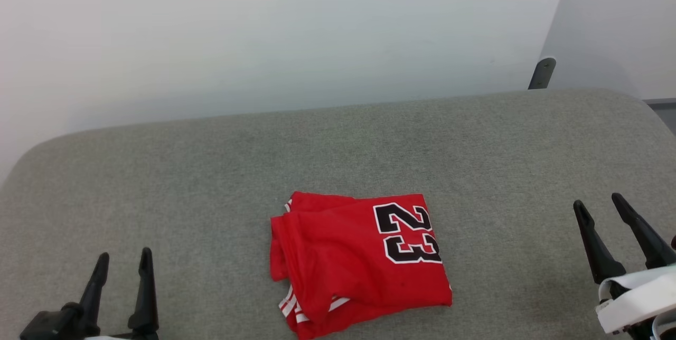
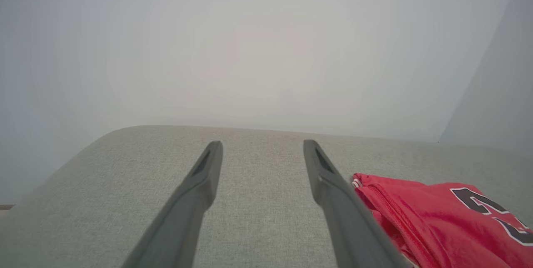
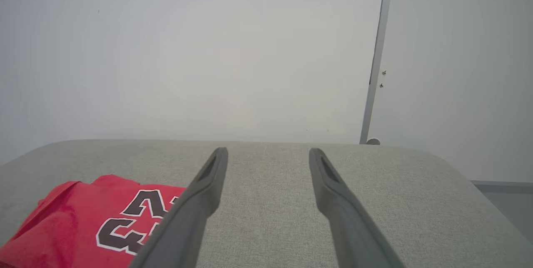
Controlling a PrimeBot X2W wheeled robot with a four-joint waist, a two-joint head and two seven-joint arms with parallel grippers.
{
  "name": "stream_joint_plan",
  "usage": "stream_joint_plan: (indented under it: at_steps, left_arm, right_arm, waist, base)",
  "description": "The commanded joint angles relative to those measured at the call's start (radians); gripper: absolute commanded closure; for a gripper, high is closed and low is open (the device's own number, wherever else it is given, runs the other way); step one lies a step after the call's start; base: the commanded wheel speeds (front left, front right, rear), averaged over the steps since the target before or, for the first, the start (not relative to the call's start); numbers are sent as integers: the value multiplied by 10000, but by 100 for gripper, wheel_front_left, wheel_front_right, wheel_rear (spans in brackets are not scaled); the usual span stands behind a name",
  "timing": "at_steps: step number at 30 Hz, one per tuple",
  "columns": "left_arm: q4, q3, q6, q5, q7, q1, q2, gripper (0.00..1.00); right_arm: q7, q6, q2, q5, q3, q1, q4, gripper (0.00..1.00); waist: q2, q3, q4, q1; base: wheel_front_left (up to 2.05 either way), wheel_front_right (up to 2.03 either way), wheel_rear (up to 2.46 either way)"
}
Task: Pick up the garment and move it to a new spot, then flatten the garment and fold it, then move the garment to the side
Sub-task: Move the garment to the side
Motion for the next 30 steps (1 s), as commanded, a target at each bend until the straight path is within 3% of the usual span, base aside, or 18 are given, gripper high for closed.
stream_joint_plan:
  at_steps: [1, 30]
  left_arm:
    - [8, 20, -27, 66, -5, 10, -41, 0]
    - [-82, -170, -28, 145, -5, 13, -132, 0]
  right_arm:
    - [-38, -8, 123, -145, -176, 242, -129, 0]
    - [-39, -8, 501, -457, -547, 806, -372, 0]
  waist:
    - [0, 0, 28, 0]
    - [0, 27, 272, 0]
  base:
    - [0, 0, 0]
    - [0, 0, 0]
